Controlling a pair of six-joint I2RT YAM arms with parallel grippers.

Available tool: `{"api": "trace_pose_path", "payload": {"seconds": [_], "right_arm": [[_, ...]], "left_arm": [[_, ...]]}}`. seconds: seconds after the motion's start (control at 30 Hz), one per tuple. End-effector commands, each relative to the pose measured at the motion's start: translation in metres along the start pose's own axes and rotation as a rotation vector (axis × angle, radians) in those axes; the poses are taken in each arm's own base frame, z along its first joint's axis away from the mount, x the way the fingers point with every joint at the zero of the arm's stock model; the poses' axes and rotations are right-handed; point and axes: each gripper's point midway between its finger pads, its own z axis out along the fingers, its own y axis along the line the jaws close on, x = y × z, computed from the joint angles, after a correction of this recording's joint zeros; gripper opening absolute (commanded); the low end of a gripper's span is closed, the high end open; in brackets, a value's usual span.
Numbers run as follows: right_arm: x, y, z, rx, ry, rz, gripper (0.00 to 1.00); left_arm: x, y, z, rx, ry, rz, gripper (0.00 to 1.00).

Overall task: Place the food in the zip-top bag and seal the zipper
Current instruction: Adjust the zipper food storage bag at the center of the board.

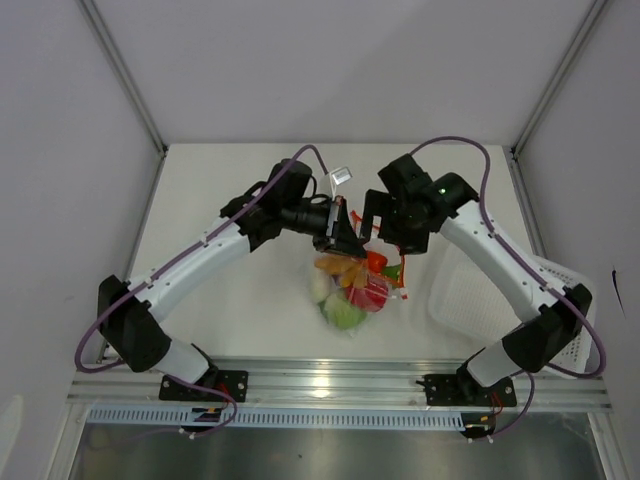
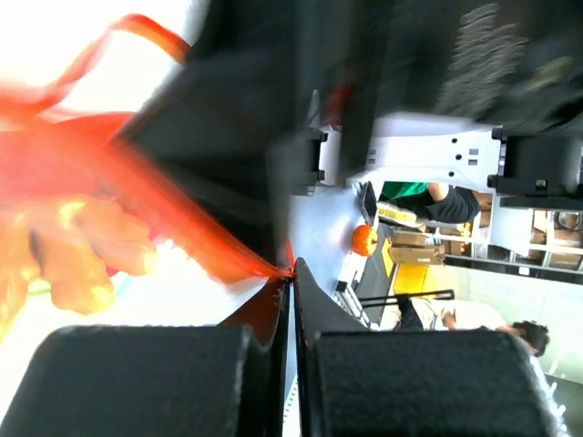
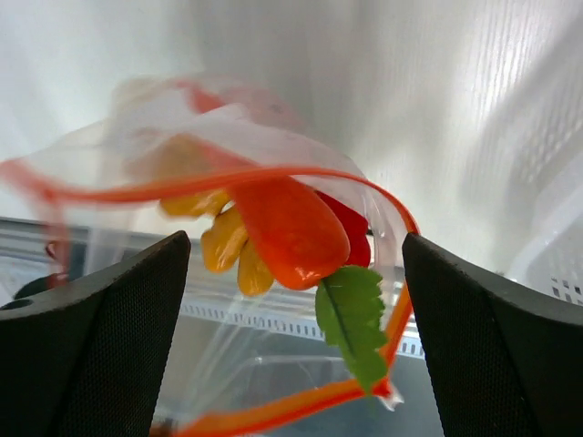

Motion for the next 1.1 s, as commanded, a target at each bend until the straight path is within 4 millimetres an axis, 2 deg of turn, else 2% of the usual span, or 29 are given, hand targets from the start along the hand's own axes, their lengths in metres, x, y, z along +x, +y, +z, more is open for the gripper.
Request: {"api": "trace_pose_path", "payload": {"seconds": [0.0,0.03,0.13,0.2,0.27,0.37,0.4,0.43,0.47,0.5,0.53,0.57,0.6,0.67,0.73,0.77,0.83,0.87,0.97,1.0,1.07], "right_arm": [[-0.020,0.001,-0.072,-0.112,-0.148,0.013,0.99],[-0.025,0.003,-0.084,-0.140,-0.174,0.017,0.99],[-0.033,-0.014,-0.111,-0.132,-0.234,0.048,0.99],[-0.037,-0.033,-0.117,-0.110,-0.248,0.082,0.99],[-0.031,-0.049,-0.113,-0.079,-0.215,0.079,0.99],[-0.029,-0.080,-0.113,0.002,-0.248,0.156,0.99],[-0.032,-0.089,-0.114,0.021,-0.275,0.187,0.99],[-0.034,-0.101,-0.125,0.028,-0.337,0.234,1.00],[-0.037,-0.104,-0.127,0.014,-0.371,0.295,0.99],[-0.029,-0.115,-0.118,0.035,-0.356,0.338,0.99],[-0.031,-0.133,-0.118,0.057,-0.379,0.390,0.99],[-0.027,-0.139,-0.121,0.043,-0.392,0.376,0.99],[-0.020,-0.152,-0.110,0.083,-0.358,0.396,0.99],[-0.011,-0.183,-0.095,0.181,-0.280,0.447,0.99],[0.000,-0.210,-0.078,0.267,-0.213,0.491,0.98],[0.001,-0.228,-0.075,0.319,-0.207,0.531,0.96],[0.005,-0.248,-0.067,0.367,-0.203,0.553,0.97],[0.006,-0.263,-0.068,0.393,-0.224,0.598,0.99],[0.013,-0.293,-0.060,0.427,-0.219,0.686,0.99],[0.014,-0.294,-0.054,0.397,-0.199,0.697,0.99],[0.021,-0.310,-0.044,0.420,-0.188,0.753,0.99]], "left_arm": [[-0.002,-0.005,-0.008,0.000,-0.032,0.027,0.01],[-0.001,-0.004,-0.007,0.000,-0.030,0.025,0.01],[-0.004,-0.006,-0.007,0.001,-0.035,0.028,0.01],[-0.007,-0.009,-0.009,0.004,-0.036,0.032,0.01],[-0.007,-0.018,-0.009,0.032,-0.024,0.012,0.01],[-0.007,-0.051,-0.016,0.166,-0.007,0.030,0.01],[-0.008,-0.054,-0.017,0.177,-0.013,0.042,0.01],[-0.012,-0.050,-0.016,0.145,-0.038,0.045,0.01],[-0.016,-0.037,-0.014,0.097,-0.059,0.069,0.01],[-0.013,-0.018,-0.009,0.030,-0.049,0.027,0.02],[-0.011,0.002,-0.003,-0.007,-0.032,-0.007,0.01],[-0.007,0.022,0.003,-0.022,0.003,-0.066,0.01],[-0.004,0.041,0.015,-0.032,0.043,-0.119,0.01],[0.009,0.065,0.025,-0.042,0.065,-0.171,0.01],[0.008,0.061,0.023,-0.030,0.031,-0.151,0.00],[0.009,0.062,0.021,-0.037,0.022,-0.147,0.01],[0.006,0.053,0.014,-0.038,0.002,-0.103,0.00],[-0.001,0.043,0.008,-0.053,-0.016,-0.082,0.01],[-0.010,0.027,-0.003,-0.060,-0.041,-0.034,0.01],[-0.012,0.021,-0.005,-0.050,-0.046,-0.024,0.01],[-0.010,0.016,-0.006,-0.033,-0.037,-0.024,0.01]]}}
